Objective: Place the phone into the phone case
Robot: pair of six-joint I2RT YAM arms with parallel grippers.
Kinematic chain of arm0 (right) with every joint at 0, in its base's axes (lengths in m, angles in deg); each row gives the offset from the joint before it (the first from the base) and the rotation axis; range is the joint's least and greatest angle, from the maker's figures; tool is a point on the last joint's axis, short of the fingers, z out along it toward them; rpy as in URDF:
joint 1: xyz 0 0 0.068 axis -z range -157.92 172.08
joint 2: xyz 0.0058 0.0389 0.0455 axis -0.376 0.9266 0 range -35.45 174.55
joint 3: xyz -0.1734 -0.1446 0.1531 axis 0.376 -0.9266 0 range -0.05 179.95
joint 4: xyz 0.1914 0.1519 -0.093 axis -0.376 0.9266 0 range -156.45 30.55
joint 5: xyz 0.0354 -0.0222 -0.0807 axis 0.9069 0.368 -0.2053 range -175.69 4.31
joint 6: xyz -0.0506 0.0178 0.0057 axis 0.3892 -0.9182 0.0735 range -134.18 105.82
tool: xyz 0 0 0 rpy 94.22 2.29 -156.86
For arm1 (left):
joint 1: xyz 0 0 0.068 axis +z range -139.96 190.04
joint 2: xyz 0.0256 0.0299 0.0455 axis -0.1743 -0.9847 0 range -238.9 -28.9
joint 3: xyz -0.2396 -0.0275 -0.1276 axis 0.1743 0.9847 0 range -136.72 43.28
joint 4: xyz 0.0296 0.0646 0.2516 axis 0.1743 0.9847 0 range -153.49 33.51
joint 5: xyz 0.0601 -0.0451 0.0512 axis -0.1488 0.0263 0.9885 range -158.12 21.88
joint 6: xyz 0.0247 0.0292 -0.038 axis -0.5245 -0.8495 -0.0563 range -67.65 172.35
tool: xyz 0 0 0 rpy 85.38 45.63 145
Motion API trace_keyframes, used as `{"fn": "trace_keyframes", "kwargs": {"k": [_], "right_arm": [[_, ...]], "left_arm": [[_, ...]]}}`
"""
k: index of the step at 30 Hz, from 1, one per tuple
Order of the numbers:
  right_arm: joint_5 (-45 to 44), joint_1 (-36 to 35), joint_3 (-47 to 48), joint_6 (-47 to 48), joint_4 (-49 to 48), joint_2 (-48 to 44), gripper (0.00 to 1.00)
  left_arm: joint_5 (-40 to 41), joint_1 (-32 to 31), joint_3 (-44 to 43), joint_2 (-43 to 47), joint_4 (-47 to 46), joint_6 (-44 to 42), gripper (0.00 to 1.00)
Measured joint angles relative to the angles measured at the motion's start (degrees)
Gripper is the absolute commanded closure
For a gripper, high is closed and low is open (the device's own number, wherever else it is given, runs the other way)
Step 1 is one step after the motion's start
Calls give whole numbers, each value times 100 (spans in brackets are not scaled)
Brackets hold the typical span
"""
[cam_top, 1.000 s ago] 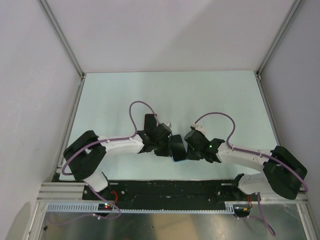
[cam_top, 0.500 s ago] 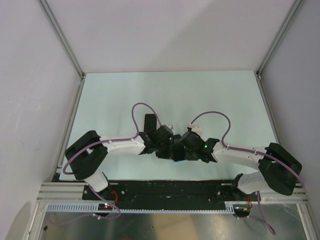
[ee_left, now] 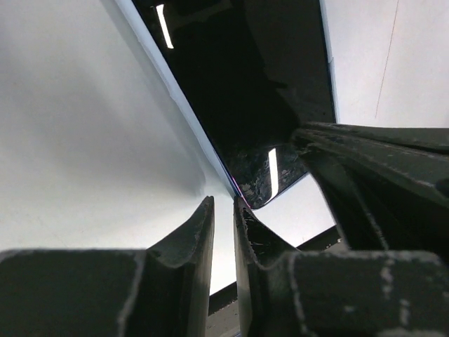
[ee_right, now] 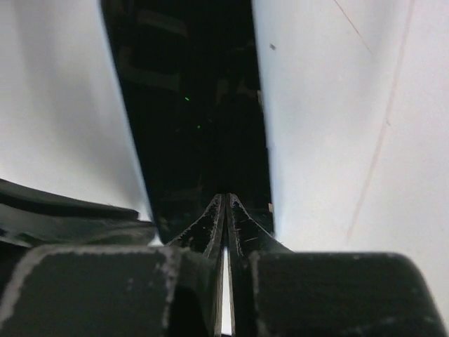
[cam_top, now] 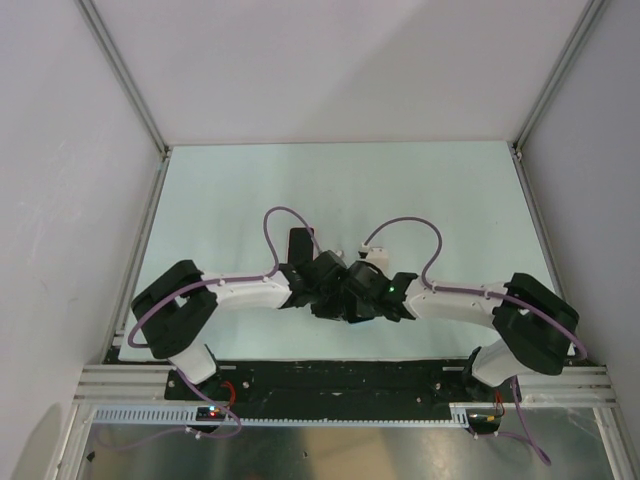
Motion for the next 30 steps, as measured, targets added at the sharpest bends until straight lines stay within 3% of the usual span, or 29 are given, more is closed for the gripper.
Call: {"fn": "trace_keyframes", "kwargs": {"k": [6, 12, 16, 22, 30], "right_arm": [[-144, -83, 122, -37, -302, 216, 98], [-181, -94, 72, -107, -479, 118, 90], [81, 120, -133, -151, -507, -267, 85], [411, 658, -496, -55, 181, -1228, 73], [728, 1147, -723, 256, 227, -1969, 71]], "left_arm": [[68, 50, 79, 107, -2, 192, 77], [232, 13, 133, 308, 83, 400, 77], [243, -44, 127, 308, 87, 479, 76], [313, -131, -7, 201, 92, 564, 76], [645, -249, -389, -175, 297, 566, 77]]}}
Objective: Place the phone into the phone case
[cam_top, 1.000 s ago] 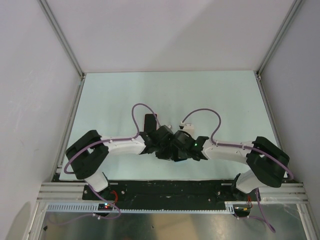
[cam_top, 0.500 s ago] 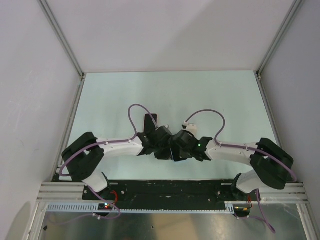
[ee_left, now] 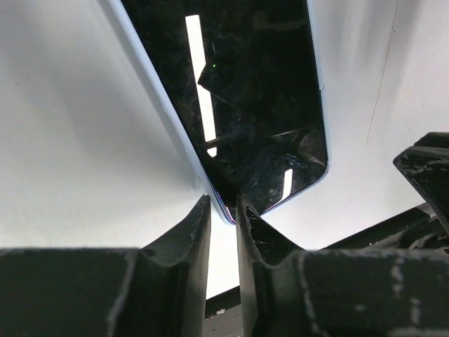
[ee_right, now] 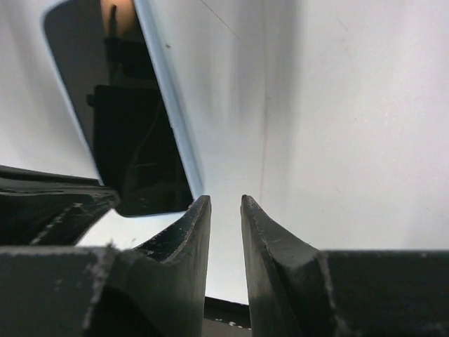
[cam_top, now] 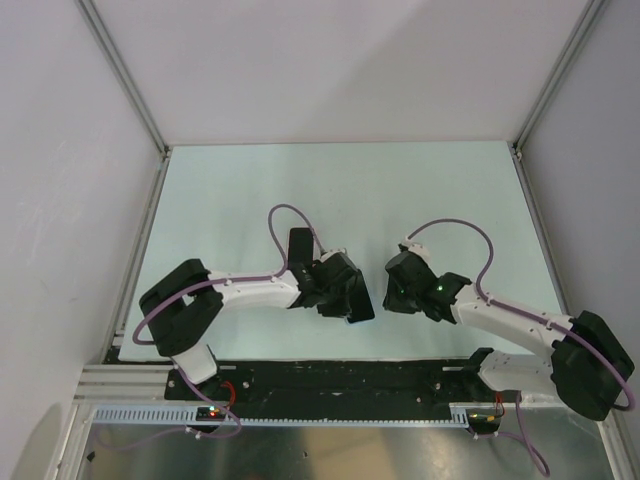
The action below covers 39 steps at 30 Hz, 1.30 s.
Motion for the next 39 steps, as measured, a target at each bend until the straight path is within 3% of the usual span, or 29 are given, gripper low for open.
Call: {"fn": "trace_keyframes", "kwargs": {"k": [11, 39], "right_arm": [[374, 92, -280, 155, -144, 39, 71], [643, 184, -509, 219, -809, 474, 71]], "left_arm": [[710, -369, -518, -234, 699, -61, 82], [1517, -874, -538, -549, 660, -31, 87]]}}
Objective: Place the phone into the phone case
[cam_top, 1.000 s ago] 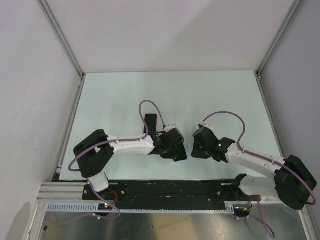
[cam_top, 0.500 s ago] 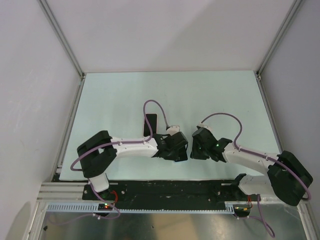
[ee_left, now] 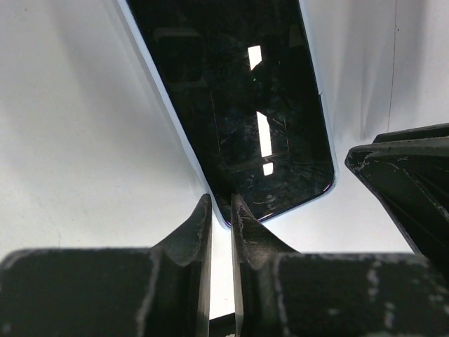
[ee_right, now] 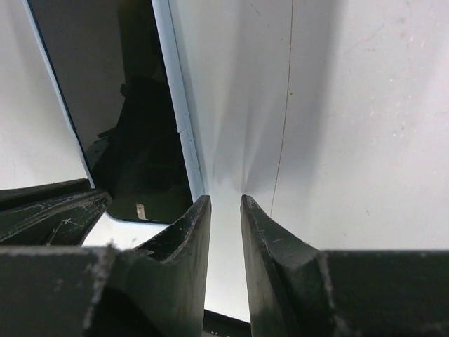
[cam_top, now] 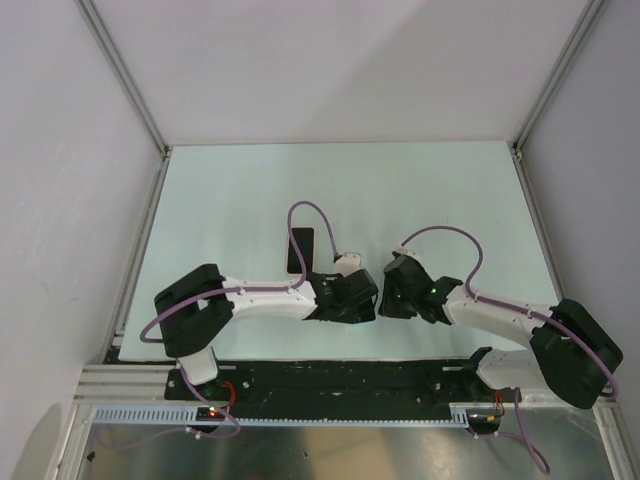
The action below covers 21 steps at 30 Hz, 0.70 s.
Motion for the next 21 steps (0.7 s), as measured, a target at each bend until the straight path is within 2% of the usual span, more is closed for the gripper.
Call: {"fn": "trace_keyframes", "kwargs": {"k": [3, 6, 11, 14, 17, 21], "right_arm": [[4, 26, 0, 0, -44, 31, 70], [7, 70, -2, 2, -61, 37, 64], [4, 164, -4, 0, -66, 9, 48], [-4, 214, -4, -7, -68, -92, 41], [-13, 232, -4, -20, -81, -195, 35], [-107, 144, 17, -17, -87, -214, 22]], "left_arm": [[81, -35, 4, 0, -9, 31, 86], [96, -37, 9, 20, -11, 26, 81], [-57, 101, 138, 238, -192, 7, 73], [-310, 302, 127, 321, -221, -96, 68], [-426, 533, 70, 348, -90, -339, 64], [-424, 909, -17, 610, 142, -597, 59]]}}
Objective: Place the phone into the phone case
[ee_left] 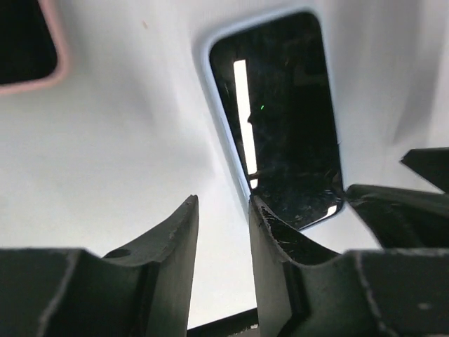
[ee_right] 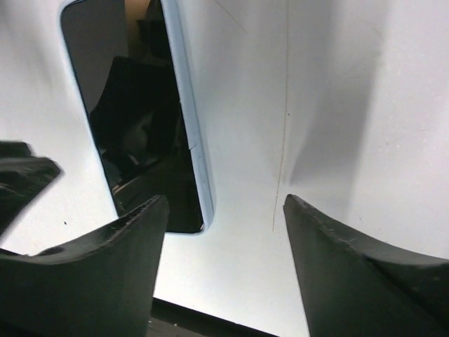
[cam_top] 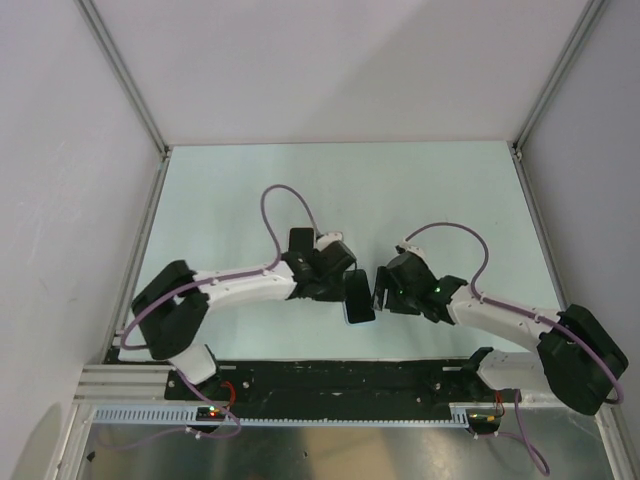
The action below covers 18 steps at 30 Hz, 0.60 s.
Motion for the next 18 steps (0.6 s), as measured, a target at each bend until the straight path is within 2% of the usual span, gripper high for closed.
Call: {"fn": "trace_keyframes", "kwargs": {"k": [3, 6, 11, 18], "right_arm": [[-101, -199, 107, 22, -33, 111, 12], [-254, -487, 413, 107, -118, 520, 6], [-570, -922, 981, 275, -216, 1263, 4], [-1104, -1309, 1661, 356, 125, 2140, 5]], "left_arm": [[26, 267, -4, 490, 105, -103, 58], [72, 581, 72, 1189, 125, -157, 56], [140, 1062, 417, 2103, 129, -289, 54], [125, 1318, 811, 2428, 238, -437, 53]]}}
